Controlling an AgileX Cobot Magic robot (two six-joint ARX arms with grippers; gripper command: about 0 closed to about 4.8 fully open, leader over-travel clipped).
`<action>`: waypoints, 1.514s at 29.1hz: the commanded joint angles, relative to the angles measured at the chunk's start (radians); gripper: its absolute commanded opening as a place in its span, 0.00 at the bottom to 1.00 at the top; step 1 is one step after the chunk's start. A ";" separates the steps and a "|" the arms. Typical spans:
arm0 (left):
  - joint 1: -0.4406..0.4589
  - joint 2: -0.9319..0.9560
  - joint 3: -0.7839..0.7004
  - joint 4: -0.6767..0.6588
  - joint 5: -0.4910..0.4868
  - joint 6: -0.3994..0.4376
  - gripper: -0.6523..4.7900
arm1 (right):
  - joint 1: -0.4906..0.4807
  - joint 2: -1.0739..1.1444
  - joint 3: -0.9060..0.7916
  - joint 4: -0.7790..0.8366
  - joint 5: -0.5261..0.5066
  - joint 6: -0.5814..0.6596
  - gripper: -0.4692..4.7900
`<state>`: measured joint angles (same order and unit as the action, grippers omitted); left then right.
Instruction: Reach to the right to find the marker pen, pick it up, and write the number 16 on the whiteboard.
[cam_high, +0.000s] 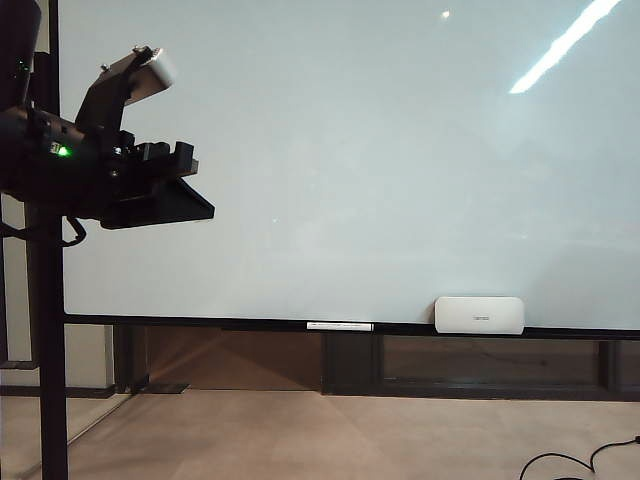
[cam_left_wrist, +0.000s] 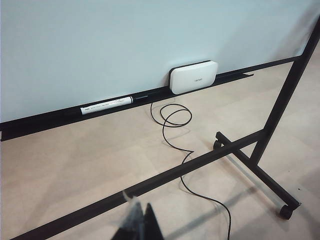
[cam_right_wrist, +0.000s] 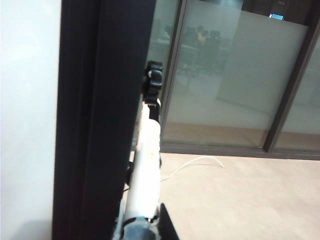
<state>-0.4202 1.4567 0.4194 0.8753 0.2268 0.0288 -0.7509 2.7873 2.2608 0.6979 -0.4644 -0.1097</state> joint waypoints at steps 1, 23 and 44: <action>-0.001 -0.002 0.004 0.008 0.005 0.001 0.11 | -0.001 -0.005 0.005 0.017 0.021 0.000 0.09; -0.011 -0.065 0.003 -0.114 -0.035 0.027 0.11 | -0.006 -0.174 0.000 -0.207 0.002 0.165 0.09; -0.015 -0.796 0.004 -0.710 -0.206 -0.057 0.11 | -0.027 -0.489 0.000 -0.874 0.033 0.137 0.09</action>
<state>-0.4343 0.6960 0.4194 0.2104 0.0227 0.0048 -0.7753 2.3161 2.2559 -0.1295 -0.4377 0.0311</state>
